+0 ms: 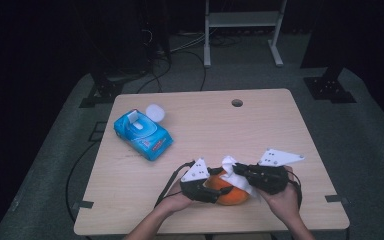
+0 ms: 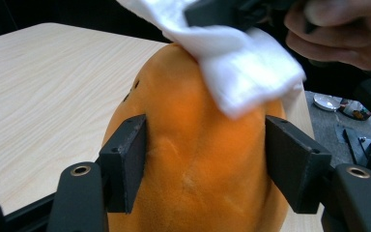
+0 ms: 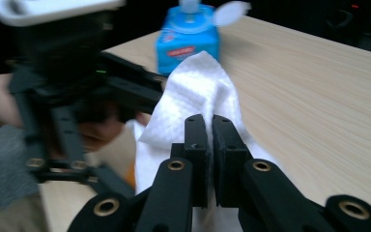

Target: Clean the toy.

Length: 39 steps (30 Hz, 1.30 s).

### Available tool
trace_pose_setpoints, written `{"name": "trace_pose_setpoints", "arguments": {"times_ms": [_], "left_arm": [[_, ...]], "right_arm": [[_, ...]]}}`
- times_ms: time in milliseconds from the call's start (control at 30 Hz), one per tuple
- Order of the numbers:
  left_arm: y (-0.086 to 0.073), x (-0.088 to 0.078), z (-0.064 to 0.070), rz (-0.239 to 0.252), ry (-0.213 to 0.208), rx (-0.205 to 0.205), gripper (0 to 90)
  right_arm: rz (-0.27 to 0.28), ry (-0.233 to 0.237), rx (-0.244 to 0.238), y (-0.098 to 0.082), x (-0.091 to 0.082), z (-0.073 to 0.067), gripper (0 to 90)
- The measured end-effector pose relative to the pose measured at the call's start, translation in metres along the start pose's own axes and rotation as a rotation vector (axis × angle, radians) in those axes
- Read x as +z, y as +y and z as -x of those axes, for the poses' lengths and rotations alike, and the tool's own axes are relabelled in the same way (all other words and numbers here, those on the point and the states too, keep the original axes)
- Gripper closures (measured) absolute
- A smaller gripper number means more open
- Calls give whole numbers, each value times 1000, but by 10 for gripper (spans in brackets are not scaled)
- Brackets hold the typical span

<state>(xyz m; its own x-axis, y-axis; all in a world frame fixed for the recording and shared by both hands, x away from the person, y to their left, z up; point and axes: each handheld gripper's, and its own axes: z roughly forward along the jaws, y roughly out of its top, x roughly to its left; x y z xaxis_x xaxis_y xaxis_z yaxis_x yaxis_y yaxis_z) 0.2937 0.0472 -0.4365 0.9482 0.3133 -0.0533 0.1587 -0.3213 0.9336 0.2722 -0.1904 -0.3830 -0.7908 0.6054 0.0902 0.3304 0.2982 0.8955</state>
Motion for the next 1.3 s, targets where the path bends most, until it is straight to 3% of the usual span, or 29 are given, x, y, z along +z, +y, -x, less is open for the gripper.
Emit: {"name": "trace_pose_setpoints", "arguments": {"times_ms": [67, 167, 267, 400, 700, 933, 1000, 1067, 1200, 1300], "left_arm": [[1, 0, 1, -7, 0, 11, 347], [1, -1, 1, -6, 4, 12, 348], [0, -2, 0, 0, 3, 9, 351], [0, -1, -1, 7, -7, 11, 349], [-7, -1, -12, 24, -42, 3, 139], [-20, 4, -18, 1, -80, 50, 99], [-24, 7, -18, 9, -78, 29, 101], [-25, 9, -18, 4, -71, 15, 132], [-18, 4, -14, -2, -48, 18, 374], [-8, -3, -11, -2, -35, 35, 422]], "right_arm": [[-6, 37, -29, 2, 5, -10, 852], [-30, 17, -88, 5, 9, -18, 852], [-32, -21, -58, 3, 4, -9, 852], [-30, -34, -21, -2, -2, 1, 852], [-36, 0, 0, -7, -4, 9, 852], [-35, -1, 29, -9, -6, 18, 851], [-29, 2, 49, -11, -7, 21, 850], [-28, 0, 50, -12, -6, 22, 850], [-15, -7, 62, -12, -8, 22, 850], [27, -11, 65, -9, -13, 22, 849]]}}
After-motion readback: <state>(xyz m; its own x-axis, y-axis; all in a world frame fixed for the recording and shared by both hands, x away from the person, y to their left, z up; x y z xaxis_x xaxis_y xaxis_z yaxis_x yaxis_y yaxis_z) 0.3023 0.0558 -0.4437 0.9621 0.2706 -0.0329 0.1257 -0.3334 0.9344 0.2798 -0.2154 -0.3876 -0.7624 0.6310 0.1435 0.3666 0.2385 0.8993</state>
